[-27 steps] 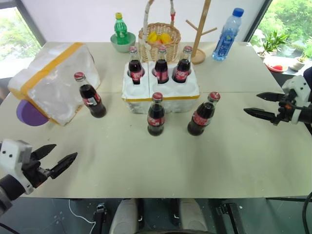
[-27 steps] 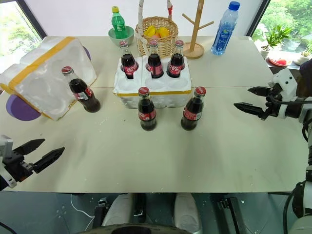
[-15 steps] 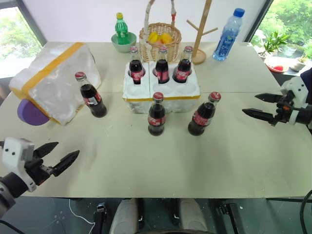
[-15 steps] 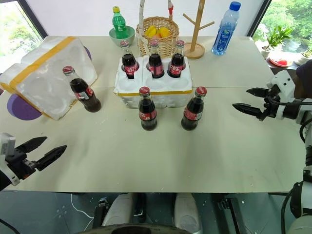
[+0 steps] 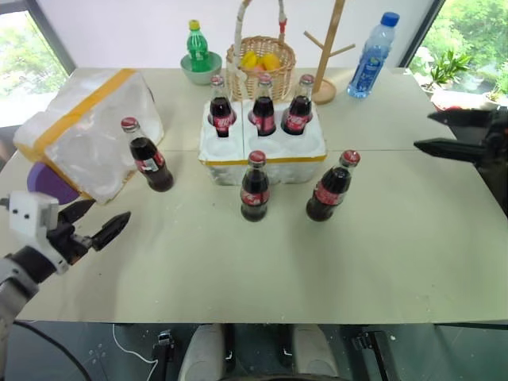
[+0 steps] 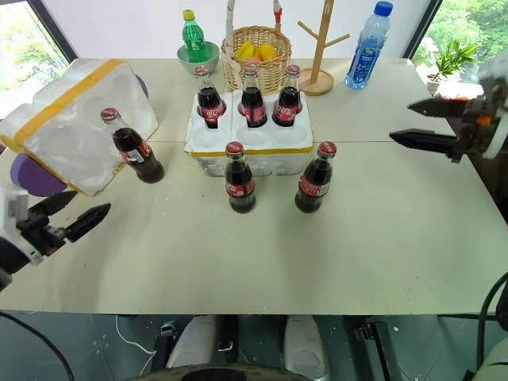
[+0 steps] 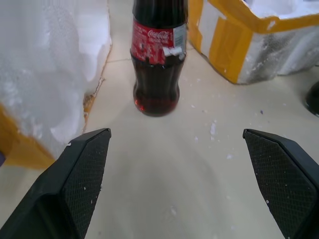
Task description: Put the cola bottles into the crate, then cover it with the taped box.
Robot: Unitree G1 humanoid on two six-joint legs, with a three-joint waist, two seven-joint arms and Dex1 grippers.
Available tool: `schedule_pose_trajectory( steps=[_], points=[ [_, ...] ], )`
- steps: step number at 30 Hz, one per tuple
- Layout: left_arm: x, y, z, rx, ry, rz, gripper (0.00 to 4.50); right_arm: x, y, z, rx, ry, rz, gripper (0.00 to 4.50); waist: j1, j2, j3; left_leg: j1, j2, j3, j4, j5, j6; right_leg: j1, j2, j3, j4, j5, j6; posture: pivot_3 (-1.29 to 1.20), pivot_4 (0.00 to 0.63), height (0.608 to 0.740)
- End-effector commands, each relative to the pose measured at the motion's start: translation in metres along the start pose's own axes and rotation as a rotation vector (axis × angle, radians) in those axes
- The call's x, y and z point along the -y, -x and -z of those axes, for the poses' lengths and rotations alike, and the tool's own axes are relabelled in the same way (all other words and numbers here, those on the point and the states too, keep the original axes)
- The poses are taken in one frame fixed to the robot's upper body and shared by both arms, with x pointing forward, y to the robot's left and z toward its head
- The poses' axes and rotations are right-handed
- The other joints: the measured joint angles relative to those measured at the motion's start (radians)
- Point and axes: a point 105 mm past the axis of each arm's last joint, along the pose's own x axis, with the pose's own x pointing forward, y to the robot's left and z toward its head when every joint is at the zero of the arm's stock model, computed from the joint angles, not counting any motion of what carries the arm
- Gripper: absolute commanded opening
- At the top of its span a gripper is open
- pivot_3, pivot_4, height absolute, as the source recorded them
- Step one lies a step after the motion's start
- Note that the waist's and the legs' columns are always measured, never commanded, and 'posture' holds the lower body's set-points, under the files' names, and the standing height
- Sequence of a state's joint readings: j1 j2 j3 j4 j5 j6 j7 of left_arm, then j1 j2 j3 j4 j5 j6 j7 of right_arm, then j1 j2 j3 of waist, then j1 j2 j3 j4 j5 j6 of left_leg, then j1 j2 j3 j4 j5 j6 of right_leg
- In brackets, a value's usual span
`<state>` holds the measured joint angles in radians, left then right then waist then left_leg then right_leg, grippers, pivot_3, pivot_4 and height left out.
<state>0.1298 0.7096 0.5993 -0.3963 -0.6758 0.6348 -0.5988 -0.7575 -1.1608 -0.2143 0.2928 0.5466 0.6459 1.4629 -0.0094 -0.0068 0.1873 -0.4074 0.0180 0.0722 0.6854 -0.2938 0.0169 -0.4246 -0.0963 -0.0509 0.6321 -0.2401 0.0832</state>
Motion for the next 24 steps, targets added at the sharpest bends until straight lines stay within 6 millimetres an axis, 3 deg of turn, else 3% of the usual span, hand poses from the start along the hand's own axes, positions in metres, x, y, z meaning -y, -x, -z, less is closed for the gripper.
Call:
schedule_pose_trajectory(
  steps=[1, 8, 19, 24],
  points=[
    [-0.008, -0.024, -0.015, 0.052, -0.064, -0.029, 4.45, -0.031, -0.002, -0.036, 0.057, 0.057, -0.134, 4.50, 0.001, 0.000, 0.000, 0.000, 0.000, 0.000, 0.000, 0.000, 0.000, 0.000, 0.000, 0.000, 0.000, 0.000, 0.000, 0.00, 0.150, 0.740],
    [-0.010, -0.073, -0.029, 0.097, -0.096, -0.013, 4.45, -0.051, -0.023, -0.056, 0.121, 0.096, -0.186, 4.50, -0.003, -0.001, 0.000, 0.000, -0.001, 0.001, 0.000, 0.000, -0.001, -0.001, -0.002, 0.001, 0.000, 0.002, 0.001, 0.00, 0.150, 0.740],
    [-0.011, -0.120, -0.026, 0.081, -0.108, 0.035, 4.45, -0.067, -0.036, -0.066, 0.188, 0.079, -0.241, 4.50, 0.006, -0.002, 0.000, -0.001, -0.002, 0.002, 0.000, 0.001, -0.001, -0.002, 0.000, 0.001, 0.001, 0.004, 0.005, 0.00, 0.150, 0.740],
    [-0.009, -0.129, -0.028, 0.092, -0.106, 0.066, 4.45, -0.068, -0.037, -0.063, 0.179, 0.065, -0.240, 4.50, -0.001, -0.002, 0.000, -0.001, -0.002, 0.004, 0.001, 0.000, 0.000, -0.002, -0.001, 0.001, 0.000, 0.005, 0.006, 0.00, 0.150, 0.740]
  ],
)
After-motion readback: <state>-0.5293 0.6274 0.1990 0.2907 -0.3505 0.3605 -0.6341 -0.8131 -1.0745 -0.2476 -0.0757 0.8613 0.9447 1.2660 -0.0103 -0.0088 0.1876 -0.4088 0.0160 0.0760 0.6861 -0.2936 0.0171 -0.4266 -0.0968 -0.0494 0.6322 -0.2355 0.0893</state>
